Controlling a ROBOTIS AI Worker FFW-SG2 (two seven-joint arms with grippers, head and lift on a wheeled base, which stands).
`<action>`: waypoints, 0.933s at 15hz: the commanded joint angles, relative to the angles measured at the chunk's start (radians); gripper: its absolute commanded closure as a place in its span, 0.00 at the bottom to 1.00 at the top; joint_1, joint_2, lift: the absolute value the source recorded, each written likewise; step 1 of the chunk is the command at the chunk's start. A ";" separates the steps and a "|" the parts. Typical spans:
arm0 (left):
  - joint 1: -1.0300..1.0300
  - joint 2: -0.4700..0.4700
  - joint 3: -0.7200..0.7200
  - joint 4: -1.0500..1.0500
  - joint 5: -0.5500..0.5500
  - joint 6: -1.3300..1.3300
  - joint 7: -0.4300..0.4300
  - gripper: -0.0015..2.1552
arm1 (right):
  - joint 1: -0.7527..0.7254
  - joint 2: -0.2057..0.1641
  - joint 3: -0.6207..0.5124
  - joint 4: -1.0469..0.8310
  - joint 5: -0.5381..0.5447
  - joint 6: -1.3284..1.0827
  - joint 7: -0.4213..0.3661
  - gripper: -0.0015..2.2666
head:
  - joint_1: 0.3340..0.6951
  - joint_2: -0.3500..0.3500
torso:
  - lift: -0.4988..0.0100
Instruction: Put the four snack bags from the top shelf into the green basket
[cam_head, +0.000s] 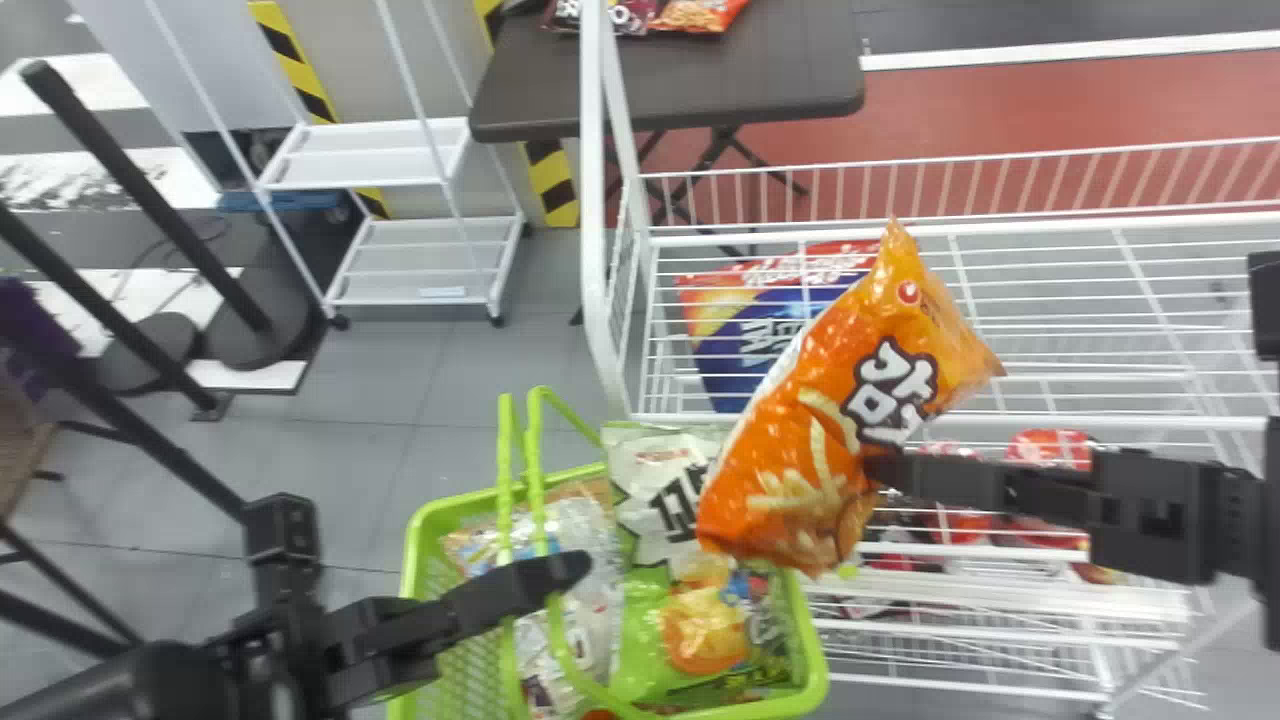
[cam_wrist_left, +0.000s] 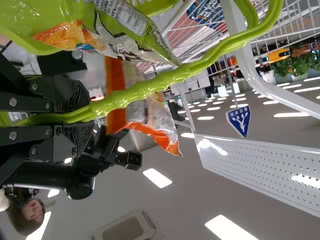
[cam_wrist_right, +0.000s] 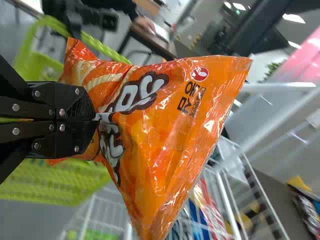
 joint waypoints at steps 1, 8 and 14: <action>0.000 -0.003 -0.005 -0.006 0.000 0.003 -0.010 1.00 | -0.042 0.001 0.040 0.055 -0.055 0.032 0.000 0.99 | 1.00 0.88 | 0.98; 0.007 -0.006 -0.013 -0.039 0.032 0.015 -0.010 1.00 | -0.219 -0.002 0.247 0.342 0.061 0.032 -0.002 0.99 | 1.00 0.99 | 0.98; 0.009 -0.007 -0.031 -0.050 0.038 0.018 -0.010 1.00 | -0.329 -0.004 0.379 0.454 0.087 0.032 0.021 0.99 | 1.00 1.00 | 0.98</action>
